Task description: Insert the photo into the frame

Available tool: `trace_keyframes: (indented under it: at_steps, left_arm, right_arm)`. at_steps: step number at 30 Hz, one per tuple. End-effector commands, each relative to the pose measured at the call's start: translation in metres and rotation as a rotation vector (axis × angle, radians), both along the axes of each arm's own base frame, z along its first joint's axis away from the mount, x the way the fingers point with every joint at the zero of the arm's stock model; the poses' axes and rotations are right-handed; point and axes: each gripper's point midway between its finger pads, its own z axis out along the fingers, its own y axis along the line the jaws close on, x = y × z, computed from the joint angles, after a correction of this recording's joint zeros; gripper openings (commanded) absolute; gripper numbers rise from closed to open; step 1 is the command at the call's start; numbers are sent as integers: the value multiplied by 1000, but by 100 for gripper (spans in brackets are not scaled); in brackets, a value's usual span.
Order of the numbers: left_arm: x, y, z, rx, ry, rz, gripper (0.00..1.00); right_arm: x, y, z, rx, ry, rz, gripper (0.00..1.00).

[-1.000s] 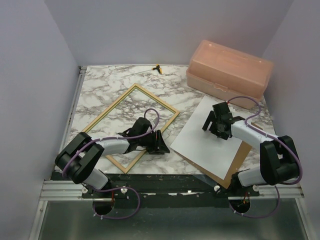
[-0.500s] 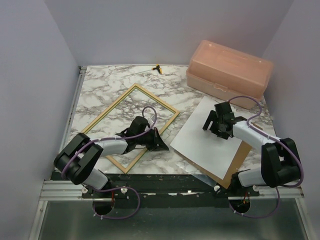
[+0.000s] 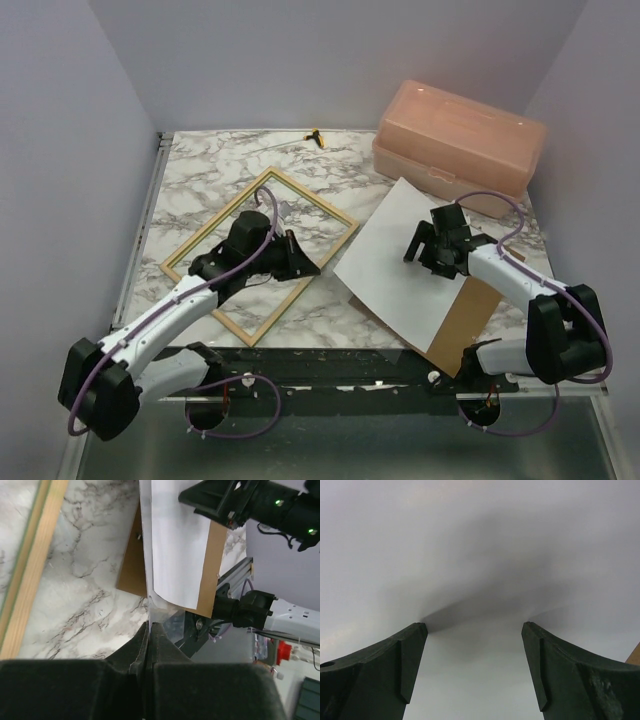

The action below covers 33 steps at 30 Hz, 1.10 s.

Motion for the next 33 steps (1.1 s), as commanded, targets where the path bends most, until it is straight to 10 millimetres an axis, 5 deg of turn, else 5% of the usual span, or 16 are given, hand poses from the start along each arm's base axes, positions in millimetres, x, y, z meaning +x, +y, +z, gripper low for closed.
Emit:
trace_keyframes:
  at_steps: [1,10,20,33]
  left_arm:
    - [0,34,35,105,-86,75,0]
    - [-15,49,130,48,-252,70,0]
    - [-35,61,227,-82,-449,80,0]
    - [-52,41,319,-318,-677,-53,0]
  right_arm:
    - [-7,-2,2,-10,11,19,86]
    - [-9,-5,16,-17,-24,24,86]
    - [-19,31,56,175,-146,203,87]
    - [-37,65,97,412,-238,284,95]
